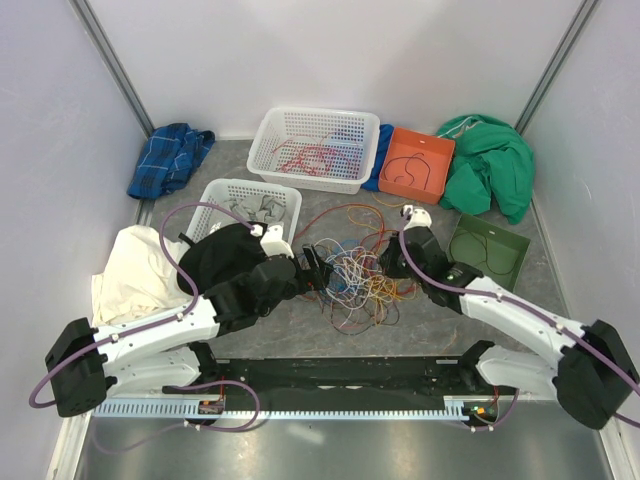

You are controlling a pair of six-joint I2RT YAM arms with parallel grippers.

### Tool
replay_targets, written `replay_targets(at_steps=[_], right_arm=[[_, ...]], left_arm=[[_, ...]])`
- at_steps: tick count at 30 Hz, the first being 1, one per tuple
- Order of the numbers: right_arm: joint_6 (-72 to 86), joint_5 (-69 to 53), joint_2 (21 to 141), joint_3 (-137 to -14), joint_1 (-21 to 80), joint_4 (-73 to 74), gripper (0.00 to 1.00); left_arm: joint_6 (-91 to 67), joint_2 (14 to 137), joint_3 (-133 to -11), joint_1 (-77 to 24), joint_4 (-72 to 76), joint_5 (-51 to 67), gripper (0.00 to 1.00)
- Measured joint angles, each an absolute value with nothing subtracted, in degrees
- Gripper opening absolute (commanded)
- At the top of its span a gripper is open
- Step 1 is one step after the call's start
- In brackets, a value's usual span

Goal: Untangle the cables

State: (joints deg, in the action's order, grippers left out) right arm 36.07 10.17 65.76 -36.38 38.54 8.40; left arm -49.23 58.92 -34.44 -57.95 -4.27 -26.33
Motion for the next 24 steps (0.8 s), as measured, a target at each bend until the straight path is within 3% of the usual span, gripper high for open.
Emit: replay_targets(at_steps=[5, 15, 19, 24], right_arm=[[35.6, 11.0, 57.8, -39.7, 39.2, 12.7, 0.00], [30.1, 10.2, 55.7, -79.2, 40.4, 23.9, 0.00], [29.4, 8.1, 58.0, -92.3, 40.4, 26.8, 0.00], [29.8, 4.5, 60.4, -100.1, 40.4, 29.4, 0.00]], left_arm=[[-49.2, 58.9, -34.4, -58.0, -4.3, -26.4, 0.97], [-45.1, 54.9, -35.9, -57.9, -0.2, -27.8, 1.00], [-38.9, 52.6, -34.0, -57.9, 12.7, -27.7, 1.00], [-28.3, 54.7, -21.7, -57.9, 46.9, -21.6, 1.00]])
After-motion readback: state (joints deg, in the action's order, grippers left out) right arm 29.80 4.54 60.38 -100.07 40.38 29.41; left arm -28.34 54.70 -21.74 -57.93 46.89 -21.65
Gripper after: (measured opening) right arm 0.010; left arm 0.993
